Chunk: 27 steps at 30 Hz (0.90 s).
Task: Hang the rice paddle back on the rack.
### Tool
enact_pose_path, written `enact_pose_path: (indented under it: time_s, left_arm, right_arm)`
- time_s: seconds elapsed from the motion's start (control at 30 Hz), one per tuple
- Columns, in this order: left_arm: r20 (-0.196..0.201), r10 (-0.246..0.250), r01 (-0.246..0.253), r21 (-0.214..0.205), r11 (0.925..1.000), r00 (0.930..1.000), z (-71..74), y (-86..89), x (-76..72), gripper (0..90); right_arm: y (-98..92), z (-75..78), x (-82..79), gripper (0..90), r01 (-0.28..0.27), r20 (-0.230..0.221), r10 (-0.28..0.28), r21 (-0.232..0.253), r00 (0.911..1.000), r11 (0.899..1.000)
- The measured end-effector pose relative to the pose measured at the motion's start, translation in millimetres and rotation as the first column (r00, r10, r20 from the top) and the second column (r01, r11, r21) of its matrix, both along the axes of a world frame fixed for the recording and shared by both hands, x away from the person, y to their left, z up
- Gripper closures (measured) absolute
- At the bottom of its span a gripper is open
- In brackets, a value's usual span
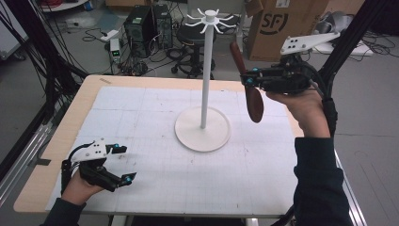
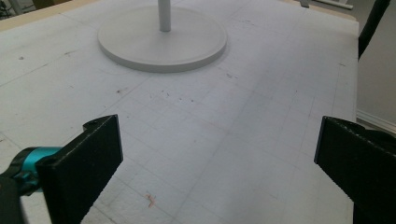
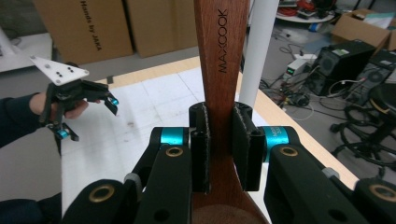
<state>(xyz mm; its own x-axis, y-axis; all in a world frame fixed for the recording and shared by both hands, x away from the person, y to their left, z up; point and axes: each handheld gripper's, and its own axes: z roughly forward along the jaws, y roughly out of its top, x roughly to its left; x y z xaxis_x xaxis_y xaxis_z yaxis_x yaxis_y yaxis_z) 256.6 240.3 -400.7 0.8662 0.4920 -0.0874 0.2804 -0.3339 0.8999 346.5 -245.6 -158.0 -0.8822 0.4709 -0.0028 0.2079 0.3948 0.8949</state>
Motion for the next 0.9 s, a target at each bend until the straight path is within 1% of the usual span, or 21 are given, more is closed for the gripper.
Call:
enact_pose_path:
  time_s: [0.03,0.07,0.1,0.17,0.2,0.23,0.27,0.3,0.33,0.37,0.4,0.43,0.47,0.5,0.53,0.57,0.6,0.67,0.73,0.77,0.9]
  left_arm:
    - [0.0,0.0,0.0,0.0,1.0,1.0,0.0,0.0,0.0,1.7]
    - [0.0,0.0,0.0,0.001,1.0,1.0,-0.1,-0.1,0.0,1.7]
    - [0.001,0.0,0.0,0.001,1.0,1.0,-0.1,-0.3,0.0,1.7]
    - [-0.003,-0.003,0.003,-0.001,1.0,1.0,-0.3,-0.5,-0.2,1.7]
    - [0.001,0.0,0.0,0.001,1.0,1.0,-0.1,-0.3,0.0,1.7]
    - [0.0,-0.001,0.001,0.0,1.0,1.0,-0.2,-0.2,0.0,1.7]
    - [-0.001,-0.001,0.001,0.001,1.0,1.0,-0.2,0.0,0.0,1.7]
    - [0.0,-0.002,0.002,0.002,1.0,1.0,-0.2,0.0,0.1,1.7]
    - [-0.001,-0.001,0.001,0.002,1.0,1.0,-0.3,-0.1,0.0,1.7]
    - [-0.004,-0.004,0.004,0.003,1.0,1.0,-0.3,0.0,-0.1,1.7]
    - [-0.003,-0.003,0.003,0.003,1.0,1.0,-0.4,-0.1,-0.1,1.7]
    - [-0.001,-0.002,0.002,0.004,1.0,1.0,-0.3,0.1,-0.1,1.7]
    - [0.0,-0.002,0.002,0.004,1.0,1.0,-0.3,0.3,-0.1,1.7]
    - [-0.001,-0.002,0.002,0.004,1.0,1.0,-0.2,0.6,-0.3,1.7]
    - [0.0,-0.002,0.002,0.003,1.0,1.0,-0.2,0.8,-0.4,1.7]
    - [-0.001,-0.001,0.001,0.0,1.0,1.0,-0.3,1.0,-0.5,1.7]
    - [-0.001,-0.002,0.002,0.002,1.0,1.0,-0.2,1.5,-0.5,1.7]
    - [0.001,0.001,-0.001,0.003,1.0,1.0,-0.4,2.1,-0.3,1.7]
    - [-0.009,0.004,-0.004,0.004,1.0,0.9999,-1.1,1.9,-0.4,1.7]
    - [-0.009,0.006,-0.006,0.008,1.0,0.9999,-1.2,1.6,-0.5,1.7]
    - [-0.008,0.002,-0.002,0.005,1.0,1.0,-0.8,0.5,-1.8,1.7]
  right_arm:
    - [-0.2,1.0,2.4,78.6,-0.003,0.021,0.003,0.006,0.9998,1.0]
    - [-0.6,2.7,3.4,78.6,0.0,0.014,0.0,0.006,0.9999,1.0]
    - [-1.1,4.0,5.4,78.6,-0.005,0.024,0.005,0.01,0.9997,1.0]
    - [-1.2,7.0,7.0,78.6,-0.004,0.007,0.004,0.022,1.0,1.0]
    - [-1.8,8.9,7.9,78.6,0.007,0.014,-0.007,0.015,0.9999,1.0]
    - [-2.1,10.5,9.3,78.6,0.006,0.012,-0.006,0.016,0.9999,1.0]
    - [-1.9,11.5,11.3,78.6,0.001,0.021,-0.001,0.024,0.9998,1.0]
    - [-2.3,13.1,12.1,78.6,0.01,0.013,-0.01,0.022,0.9999,1.0]
    - [-2.8,14.2,14.7,78.6,0.006,0.027,-0.007,0.023,0.9996,1.0]
    - [-3.0,15.5,16.4,78.6,0.008,0.028,-0.009,0.023,0.9996,1.0]
    - [-3.1,16.7,17.0,78.6,0.013,0.015,-0.014,0.03,0.9998,0.999]
    - [-3.6,17.7,19.1,78.6,0.017,0.021,-0.017,0.033,0.9996,0.999]
    - [-4.1,18.7,20.4,78.6,0.017,0.011,-0.018,0.035,0.9998,0.999]
    - [-4.2,19.0,21.9,78.6,0.017,0.013,-0.018,0.04,0.9998,0.999]
    - [-4.9,19.9,23.7,78.6,0.027,0.001,-0.027,0.036,0.9996,0.999]
    - [-5.2,20.0,26.0,78.6,0.026,0.007,-0.027,0.043,0.9996,0.999]
    - [-5.8,20.1,26.9,78.6,0.033,-0.007,-0.033,0.043,0.9994,0.999]
    - [-6.9,20.6,29.5,78.6,0.034,-0.007,-0.034,0.052,0.9994,0.998]
    - [-7.2,20.3,33.2,78.6,0.023,0.006,-0.023,0.065,0.9997,0.998]
    - [-7.4,20.8,33.8,78.6,0.03,-0.004,-0.03,0.055,0.9995,0.998]
    - [-6.1,19.5,39.0,78.6,0.027,-0.015,-0.026,0.065,0.9995,0.998]
